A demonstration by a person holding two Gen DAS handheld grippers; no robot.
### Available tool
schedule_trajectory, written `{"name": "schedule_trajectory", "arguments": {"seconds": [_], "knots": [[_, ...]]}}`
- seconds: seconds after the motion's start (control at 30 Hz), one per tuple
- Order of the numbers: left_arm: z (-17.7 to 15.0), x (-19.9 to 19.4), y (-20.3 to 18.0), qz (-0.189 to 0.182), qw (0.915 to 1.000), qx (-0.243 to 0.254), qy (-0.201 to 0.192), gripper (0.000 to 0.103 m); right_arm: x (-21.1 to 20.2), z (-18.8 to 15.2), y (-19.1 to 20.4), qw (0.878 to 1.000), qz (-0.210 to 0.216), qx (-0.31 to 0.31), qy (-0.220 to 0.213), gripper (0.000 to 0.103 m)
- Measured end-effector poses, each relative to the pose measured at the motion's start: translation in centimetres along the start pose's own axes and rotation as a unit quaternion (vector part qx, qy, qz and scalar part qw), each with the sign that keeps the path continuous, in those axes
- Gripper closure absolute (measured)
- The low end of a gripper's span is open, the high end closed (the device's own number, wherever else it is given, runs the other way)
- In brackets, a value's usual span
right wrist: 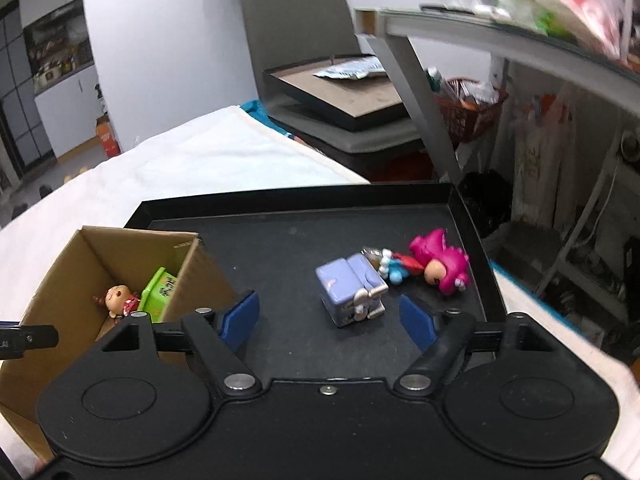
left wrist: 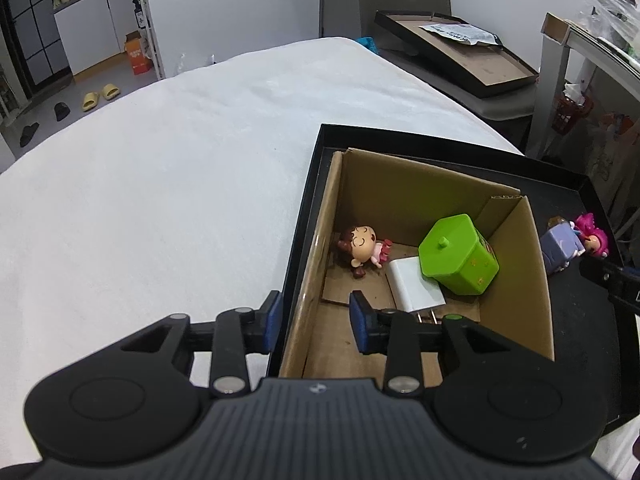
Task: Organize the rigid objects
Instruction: 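Move the right gripper to the lavender toy block and grasp it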
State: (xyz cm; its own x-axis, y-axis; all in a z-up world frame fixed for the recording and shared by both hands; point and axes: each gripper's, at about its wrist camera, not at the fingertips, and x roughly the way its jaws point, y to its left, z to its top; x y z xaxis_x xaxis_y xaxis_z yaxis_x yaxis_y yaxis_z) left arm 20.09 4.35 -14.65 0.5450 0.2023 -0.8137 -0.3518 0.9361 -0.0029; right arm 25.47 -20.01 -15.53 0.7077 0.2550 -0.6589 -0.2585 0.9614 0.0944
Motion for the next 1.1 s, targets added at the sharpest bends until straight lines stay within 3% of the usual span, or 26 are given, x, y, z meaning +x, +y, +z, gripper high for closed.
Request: {"name": "schedule_trajectory", "arguments": {"seconds": [0.4,0.77,0.83,0.9,0.97,1.1], "knots": [[0.5,0.2,-1.7,0.021,0.9997,0.010,-0.008,0.053,3.2,-1.5,-2.5,0.998,0.018,0.057,0.012,0.026],[1.2,1.0,-2.6,0.035,0.9993,0.013,-0.010,0.051,7.2,-0.8,-1.3,1.000,0.004,-0.018,0.006,0.027],[1.1,1.1,-2.9,0.040,0.9990,0.019,-0.007,0.051,8.0,-0.7,-1.4,1.000,0.006,-0.017,0.011,0.029],[1.1,1.0,-3.0,0.043,0.9988,0.020,-0.007,0.050,8.7,-0.8,-1.4,1.000,0.002,-0.020,0.024,0.046],[1.2,1.0,-3.1,0.044,0.9989,0.016,-0.004,0.050,8.5,-0.9,-1.4,0.999,-0.001,-0.028,0.024,0.054],[1.5,1.1,-3.4,0.060,0.9981,0.014,0.003,0.050,7.5,-1.0,-2.2,0.999,0.017,0.002,0.048,0.057]]}}
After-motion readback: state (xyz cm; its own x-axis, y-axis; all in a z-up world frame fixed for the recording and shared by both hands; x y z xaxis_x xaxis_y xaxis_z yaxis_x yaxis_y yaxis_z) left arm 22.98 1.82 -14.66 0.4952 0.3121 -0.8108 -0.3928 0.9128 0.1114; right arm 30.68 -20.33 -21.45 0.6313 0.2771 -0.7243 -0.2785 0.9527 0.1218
